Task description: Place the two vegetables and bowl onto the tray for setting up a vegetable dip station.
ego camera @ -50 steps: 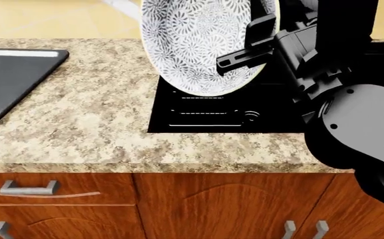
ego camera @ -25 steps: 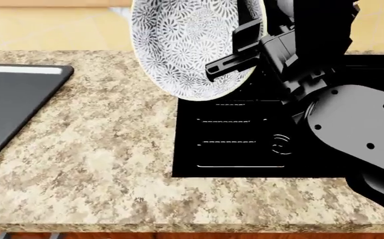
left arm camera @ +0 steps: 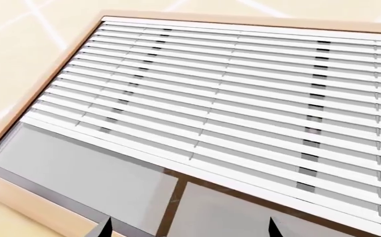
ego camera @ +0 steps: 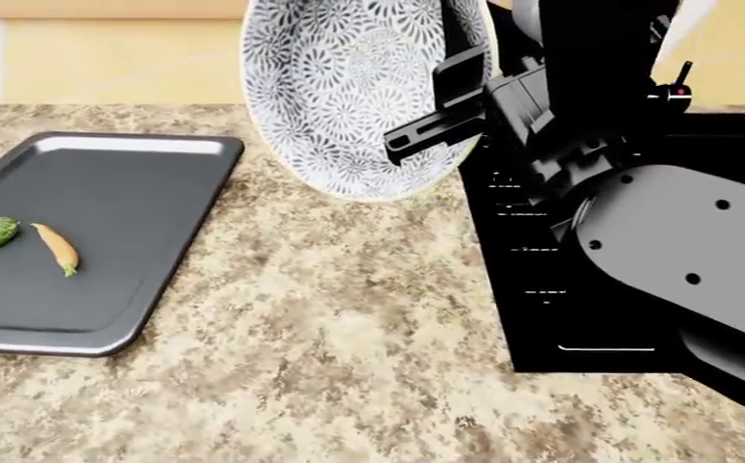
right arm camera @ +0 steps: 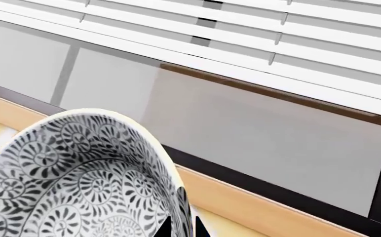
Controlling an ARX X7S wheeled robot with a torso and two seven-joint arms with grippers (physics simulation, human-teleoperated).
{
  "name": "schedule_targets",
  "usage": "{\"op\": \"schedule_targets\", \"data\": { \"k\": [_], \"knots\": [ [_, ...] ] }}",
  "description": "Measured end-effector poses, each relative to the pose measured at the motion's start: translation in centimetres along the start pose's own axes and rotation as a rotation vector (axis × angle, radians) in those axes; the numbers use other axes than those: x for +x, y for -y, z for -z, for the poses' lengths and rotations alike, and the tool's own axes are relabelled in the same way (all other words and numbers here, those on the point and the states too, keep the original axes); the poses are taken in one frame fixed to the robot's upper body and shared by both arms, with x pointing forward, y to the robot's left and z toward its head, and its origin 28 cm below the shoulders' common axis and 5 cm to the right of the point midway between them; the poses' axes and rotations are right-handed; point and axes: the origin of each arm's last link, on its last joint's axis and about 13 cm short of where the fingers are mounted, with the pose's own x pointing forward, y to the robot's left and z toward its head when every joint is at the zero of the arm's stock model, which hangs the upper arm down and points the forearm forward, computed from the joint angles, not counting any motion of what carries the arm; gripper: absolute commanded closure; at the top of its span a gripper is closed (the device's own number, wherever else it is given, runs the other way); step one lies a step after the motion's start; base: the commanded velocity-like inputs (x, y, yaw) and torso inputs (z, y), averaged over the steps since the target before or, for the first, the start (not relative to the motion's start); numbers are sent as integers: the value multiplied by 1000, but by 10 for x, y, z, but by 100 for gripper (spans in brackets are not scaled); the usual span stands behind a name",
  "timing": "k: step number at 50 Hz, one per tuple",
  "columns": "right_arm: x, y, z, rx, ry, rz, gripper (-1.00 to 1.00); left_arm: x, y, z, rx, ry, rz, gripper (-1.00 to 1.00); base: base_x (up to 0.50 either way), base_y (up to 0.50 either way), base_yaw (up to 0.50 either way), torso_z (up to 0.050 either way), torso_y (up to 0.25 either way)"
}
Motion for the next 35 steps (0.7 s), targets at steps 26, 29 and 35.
{"op": "schedule_targets", "data": {
  "k": [26,29,35],
  "knots": [
    [4,-9,3,20,-12,-39,100,0,-1,-1,-2,4,-3,-100,70,500,0,0,1],
    [4,-11,3,24,-13,-45,100,-1,-1,-1,-3,5,-3,-100,164,500,0,0,0],
    [6,-13,3,32,-16,-54,100,-1,-1,-1,-3,6,-4,-100,353,424,0,0,0]
  ]
}}
